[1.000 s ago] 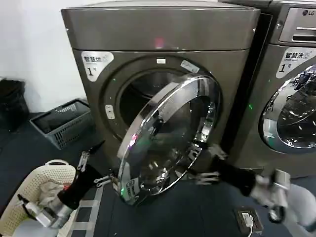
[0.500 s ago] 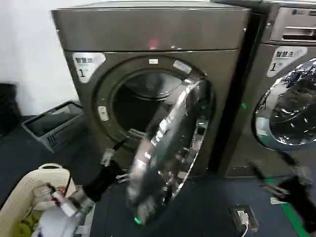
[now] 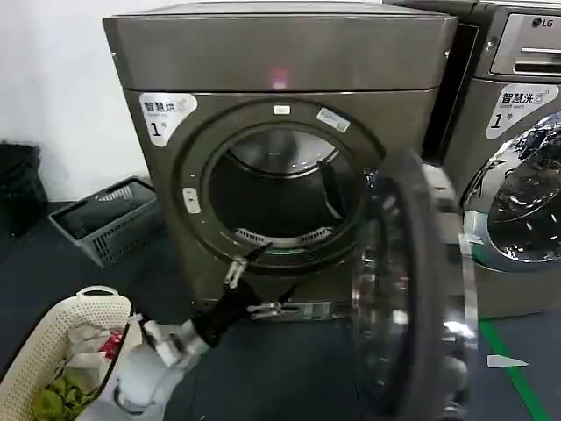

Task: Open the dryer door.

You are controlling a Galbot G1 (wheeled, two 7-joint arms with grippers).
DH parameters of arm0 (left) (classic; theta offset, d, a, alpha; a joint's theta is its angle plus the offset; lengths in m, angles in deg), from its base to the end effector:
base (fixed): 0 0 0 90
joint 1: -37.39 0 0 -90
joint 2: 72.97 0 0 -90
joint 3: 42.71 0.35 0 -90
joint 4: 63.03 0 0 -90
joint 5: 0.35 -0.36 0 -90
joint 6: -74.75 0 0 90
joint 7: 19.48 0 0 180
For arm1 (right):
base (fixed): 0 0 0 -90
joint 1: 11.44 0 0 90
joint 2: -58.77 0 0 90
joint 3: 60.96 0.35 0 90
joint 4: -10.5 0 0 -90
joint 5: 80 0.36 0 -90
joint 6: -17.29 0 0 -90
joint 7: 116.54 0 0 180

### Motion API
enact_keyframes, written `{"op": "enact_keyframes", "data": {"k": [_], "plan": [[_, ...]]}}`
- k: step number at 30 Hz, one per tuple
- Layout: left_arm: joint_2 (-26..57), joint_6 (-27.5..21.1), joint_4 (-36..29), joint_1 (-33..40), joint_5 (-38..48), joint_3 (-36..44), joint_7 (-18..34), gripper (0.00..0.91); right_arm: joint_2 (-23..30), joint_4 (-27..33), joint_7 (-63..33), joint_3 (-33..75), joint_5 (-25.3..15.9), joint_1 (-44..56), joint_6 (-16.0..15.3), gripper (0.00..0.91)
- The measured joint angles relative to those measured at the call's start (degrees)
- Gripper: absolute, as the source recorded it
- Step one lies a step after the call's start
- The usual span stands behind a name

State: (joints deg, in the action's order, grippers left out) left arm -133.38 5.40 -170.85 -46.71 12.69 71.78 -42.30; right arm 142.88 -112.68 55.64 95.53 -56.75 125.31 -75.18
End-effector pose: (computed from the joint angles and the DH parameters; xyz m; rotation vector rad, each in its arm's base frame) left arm 0.3389 -0.0051 -0.2452 1.1858 2.2973 0.3464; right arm -0.0078 -0.2905 -0.1724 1.4495 2.7059 -0.6281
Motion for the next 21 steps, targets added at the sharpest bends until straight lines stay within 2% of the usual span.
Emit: {"op": "enact_keyframes", "data": {"k": [5,11,21], "plan": [[-1.7,-0.1,2.7,4.7,-0.1,5.9,0.0,0.907,1.6,5.1,-3.0,6.5,-3.7,-0.5,-0.1,0.907],[-4.9,-0.3,6.8,11.4,0.1,12.7,0.1,0.907,2.1,11.0,-3.7,12.7,-6.1,-0.2,0.7,0.907],[-12.0,0.1,15.9,21.2,-0.1,23.4,0.4,0.907,2.3,20.9,-3.4,19.9,-7.2,-1.9,1.9,0.907]]}}
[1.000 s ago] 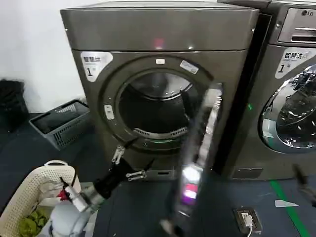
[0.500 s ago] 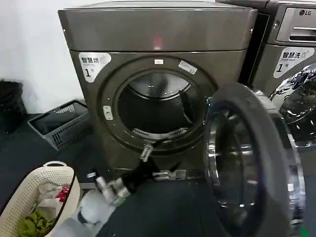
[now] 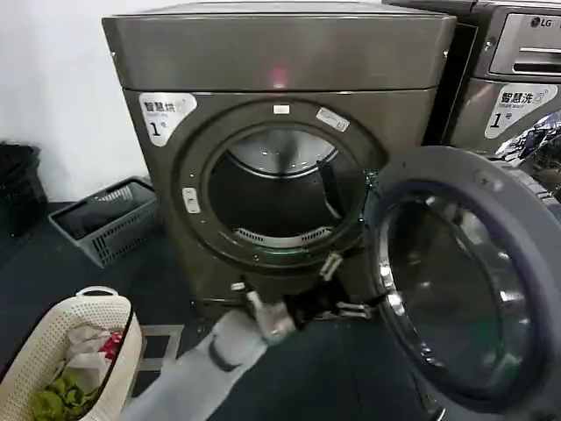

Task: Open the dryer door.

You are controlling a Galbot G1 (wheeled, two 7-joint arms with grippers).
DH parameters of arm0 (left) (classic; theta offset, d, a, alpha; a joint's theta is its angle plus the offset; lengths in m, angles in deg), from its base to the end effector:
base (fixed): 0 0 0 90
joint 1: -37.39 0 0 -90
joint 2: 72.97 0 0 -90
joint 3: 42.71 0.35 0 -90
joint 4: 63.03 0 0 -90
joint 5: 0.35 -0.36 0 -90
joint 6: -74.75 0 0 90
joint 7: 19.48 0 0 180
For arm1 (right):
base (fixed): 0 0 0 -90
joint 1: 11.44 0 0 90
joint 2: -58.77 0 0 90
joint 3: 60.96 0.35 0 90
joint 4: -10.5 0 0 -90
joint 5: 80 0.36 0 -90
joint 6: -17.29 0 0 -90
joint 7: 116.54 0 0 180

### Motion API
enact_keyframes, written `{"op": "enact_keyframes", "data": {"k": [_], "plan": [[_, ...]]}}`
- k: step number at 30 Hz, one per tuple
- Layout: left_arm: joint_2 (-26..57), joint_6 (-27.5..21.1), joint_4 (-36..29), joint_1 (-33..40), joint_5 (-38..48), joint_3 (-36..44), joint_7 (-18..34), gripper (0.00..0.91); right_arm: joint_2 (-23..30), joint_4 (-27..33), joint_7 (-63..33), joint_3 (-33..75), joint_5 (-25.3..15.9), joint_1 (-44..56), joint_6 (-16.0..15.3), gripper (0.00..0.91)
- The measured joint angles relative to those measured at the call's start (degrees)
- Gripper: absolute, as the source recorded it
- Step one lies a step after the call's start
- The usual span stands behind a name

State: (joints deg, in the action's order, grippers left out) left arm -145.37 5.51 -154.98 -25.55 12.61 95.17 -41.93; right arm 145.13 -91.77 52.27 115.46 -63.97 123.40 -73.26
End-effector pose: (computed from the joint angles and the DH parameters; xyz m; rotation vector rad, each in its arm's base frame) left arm 0.3981 -0.1523 -0.2488 1.4965 2.0987 0.2869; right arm -0.1612 -0.3677 -0.1932 -2.0380 -2.0452 0.7532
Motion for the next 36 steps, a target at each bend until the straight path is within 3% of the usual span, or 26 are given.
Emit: {"op": "enact_keyframes", "data": {"k": [14,36], "plan": [[-7.8,0.4,9.0,7.9,0.1,7.6,0.0,0.907,2.5,-2.0,0.3,0.6,2.0,-0.6,-0.8,0.907],[-18.0,-2.2,19.1,11.6,-3.5,9.2,2.4,0.907,4.2,-2.4,-1.6,0.0,1.9,-1.1,0.4,0.907]]}}
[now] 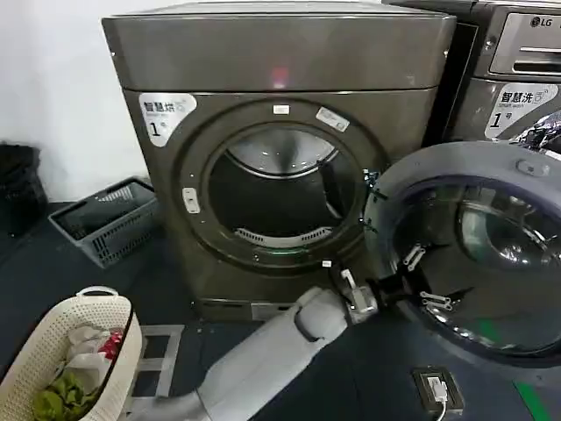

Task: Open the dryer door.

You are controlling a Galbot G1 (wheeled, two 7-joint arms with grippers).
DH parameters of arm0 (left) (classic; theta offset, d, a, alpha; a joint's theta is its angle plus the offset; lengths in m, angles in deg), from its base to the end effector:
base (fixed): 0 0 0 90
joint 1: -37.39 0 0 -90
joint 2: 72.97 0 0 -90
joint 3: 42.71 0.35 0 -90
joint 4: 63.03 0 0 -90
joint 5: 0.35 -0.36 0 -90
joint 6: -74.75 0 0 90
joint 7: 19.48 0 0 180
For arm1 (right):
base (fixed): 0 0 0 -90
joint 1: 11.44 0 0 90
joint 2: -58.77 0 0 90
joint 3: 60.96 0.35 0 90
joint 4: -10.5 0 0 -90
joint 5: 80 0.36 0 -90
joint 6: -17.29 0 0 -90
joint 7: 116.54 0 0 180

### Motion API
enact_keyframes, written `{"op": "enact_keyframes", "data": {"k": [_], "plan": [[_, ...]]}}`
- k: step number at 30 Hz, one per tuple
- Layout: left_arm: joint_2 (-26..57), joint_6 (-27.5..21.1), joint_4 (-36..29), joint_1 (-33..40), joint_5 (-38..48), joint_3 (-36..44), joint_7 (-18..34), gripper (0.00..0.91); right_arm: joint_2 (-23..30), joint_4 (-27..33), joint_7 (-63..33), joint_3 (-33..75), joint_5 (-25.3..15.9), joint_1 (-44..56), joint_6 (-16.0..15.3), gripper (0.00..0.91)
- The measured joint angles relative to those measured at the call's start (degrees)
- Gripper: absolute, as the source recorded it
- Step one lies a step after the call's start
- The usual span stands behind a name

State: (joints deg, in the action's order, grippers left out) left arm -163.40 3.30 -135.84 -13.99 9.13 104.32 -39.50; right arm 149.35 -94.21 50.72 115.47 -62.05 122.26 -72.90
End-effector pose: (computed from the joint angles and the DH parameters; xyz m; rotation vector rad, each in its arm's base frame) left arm 0.4297 -0.2919 -0.2381 1.6155 2.0512 0.3317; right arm -0.1654 -0.3449 -0.2045 -2.1121 -2.0319 0.6773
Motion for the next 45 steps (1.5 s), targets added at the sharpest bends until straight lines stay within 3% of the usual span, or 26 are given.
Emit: {"op": "enact_keyframes", "data": {"k": [18,22,25,37,45], "plan": [[4.0,-3.3,-7.4,-4.7,-0.7,0.4,-0.1,0.907,0.2,1.4,0.0,-0.5,1.0,-0.3,0.9,0.907],[5.7,-6.0,-10.2,-6.2,-0.4,-0.7,0.1,0.907,0.7,0.8,0.0,-0.8,1.6,-0.4,1.2,0.907],[8.5,-9.4,-14.2,-8.3,1.8,-1.7,0.6,0.907,0.9,0.0,0.1,-1.4,3.4,-0.3,0.5,0.907],[28.7,-17.7,-37.1,-21.0,9.2,-14.0,4.4,0.907,0.2,-1.3,-0.5,-3.5,3.2,-1.3,0.8,0.907],[39.8,-29.0,-50.6,-36.6,20.1,-28.6,13.5,0.907,-1.4,-1.1,-0.5,-4.0,3.1,-2.0,0.7,0.907]]}}
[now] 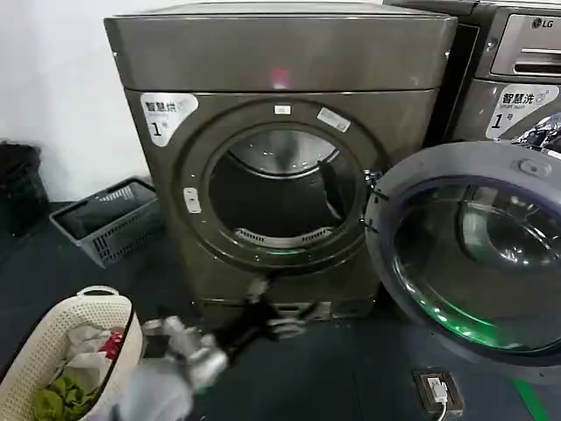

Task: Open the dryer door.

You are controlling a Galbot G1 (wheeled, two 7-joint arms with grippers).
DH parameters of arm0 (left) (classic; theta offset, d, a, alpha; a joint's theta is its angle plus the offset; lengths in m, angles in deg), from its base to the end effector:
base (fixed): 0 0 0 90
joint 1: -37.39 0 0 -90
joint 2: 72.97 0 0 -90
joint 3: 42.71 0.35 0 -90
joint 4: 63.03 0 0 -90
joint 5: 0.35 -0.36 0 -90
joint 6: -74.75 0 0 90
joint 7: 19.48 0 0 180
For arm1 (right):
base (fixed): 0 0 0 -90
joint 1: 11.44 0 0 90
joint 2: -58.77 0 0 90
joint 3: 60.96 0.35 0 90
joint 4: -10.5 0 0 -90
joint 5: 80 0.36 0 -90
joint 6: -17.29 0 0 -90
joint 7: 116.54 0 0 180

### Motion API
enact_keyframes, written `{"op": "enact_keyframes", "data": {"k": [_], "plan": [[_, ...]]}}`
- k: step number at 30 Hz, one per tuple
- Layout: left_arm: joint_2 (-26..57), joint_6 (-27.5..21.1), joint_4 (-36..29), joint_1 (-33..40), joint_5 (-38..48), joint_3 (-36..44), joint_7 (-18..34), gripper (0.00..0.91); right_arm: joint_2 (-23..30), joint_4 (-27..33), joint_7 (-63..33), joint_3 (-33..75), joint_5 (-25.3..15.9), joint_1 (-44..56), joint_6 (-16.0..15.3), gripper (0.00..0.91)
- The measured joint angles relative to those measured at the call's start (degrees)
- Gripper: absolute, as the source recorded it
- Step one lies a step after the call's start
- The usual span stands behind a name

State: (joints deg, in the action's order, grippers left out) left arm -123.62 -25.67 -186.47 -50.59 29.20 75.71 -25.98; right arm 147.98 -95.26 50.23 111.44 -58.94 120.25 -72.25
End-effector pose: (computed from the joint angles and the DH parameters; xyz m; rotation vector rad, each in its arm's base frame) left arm 0.2714 -0.0144 -0.1985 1.2397 2.8264 0.1500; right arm -0.1304 -0.3469 -0.2153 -2.0963 -2.1774 0.5815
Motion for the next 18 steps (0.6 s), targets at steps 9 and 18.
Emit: {"op": "enact_keyframes", "data": {"k": [9,18], "plan": [[1.1,-11.0,-10.3,-19.8,9.1,-18.2,13.6,0.907,-2.9,3.2,0.4,-0.5,-0.4,-0.3,0.2,0.907],[1.6,-21.7,-13.8,-31.9,23.4,-37.4,31.9,0.907,-5.3,6.0,0.9,-1.9,-0.2,-1.2,1.6,0.907]]}}
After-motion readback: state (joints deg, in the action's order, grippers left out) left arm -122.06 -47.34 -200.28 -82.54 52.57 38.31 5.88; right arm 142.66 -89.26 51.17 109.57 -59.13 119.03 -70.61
